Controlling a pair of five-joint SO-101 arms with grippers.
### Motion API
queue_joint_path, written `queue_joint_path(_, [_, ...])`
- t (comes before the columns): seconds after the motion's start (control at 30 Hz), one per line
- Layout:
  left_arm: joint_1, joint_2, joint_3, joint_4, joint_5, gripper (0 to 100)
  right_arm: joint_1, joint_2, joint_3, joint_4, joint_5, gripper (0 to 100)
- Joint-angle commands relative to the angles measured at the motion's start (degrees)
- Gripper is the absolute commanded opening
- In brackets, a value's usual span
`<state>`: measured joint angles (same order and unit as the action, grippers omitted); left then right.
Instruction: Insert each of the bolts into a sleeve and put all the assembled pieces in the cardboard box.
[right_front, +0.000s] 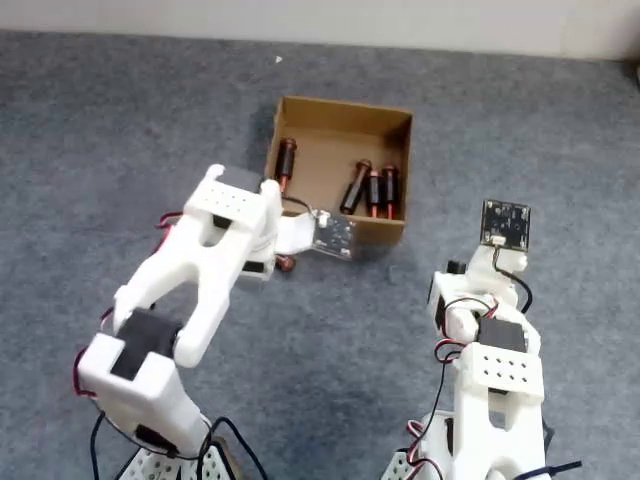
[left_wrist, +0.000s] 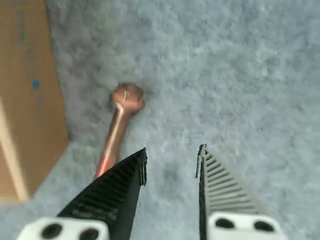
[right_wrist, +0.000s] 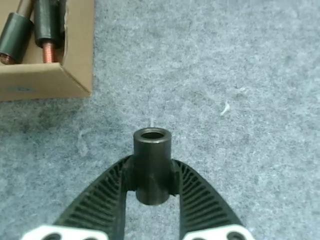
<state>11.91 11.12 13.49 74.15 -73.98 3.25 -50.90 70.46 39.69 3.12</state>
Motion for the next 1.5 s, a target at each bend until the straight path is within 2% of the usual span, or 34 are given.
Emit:
queue_joint_path(0.0, [2.6, 2.1, -4.4, -2.4, -5.1, 19, 0.7, -1.9, -0.9, -1.7, 0.6, 0.5])
queue_joint_path(0.23, [2.9, 10.8, -13.9, -1.8, -4.7, 19, 0.7, -1.9, -0.9, -1.7, 0.6, 0.5])
queue_joint_path(0.43, [2.4, 16.9, -17.3, -1.9, -4.6, 19, 0.7, -1.9, -0.9, -1.7, 0.6, 0.5])
queue_joint_path(0.67, [4.0, 18.3, -17.0, -1.8, -1.9, 1, 0.7, -1.9, -0.9, -1.7, 0.6, 0.5])
queue_joint_path(0.87, [4.0, 16.8, -18.5, 5.8, -1.2, 1, 0.7, -1.9, -0.7, -1.7, 0.6, 0.5])
queue_joint_path(1.13, [4.0, 4.6, -16.8, 7.6, 17.7, 0, 0.5, -2.0, -0.9, 1.1, 0.4, 0.5])
queue_joint_path(1.47, [4.1, -21.8, -1.9, 8.8, 30.7, 0, -4.4, -3.5, -4.2, 6.9, -1.1, 0.5])
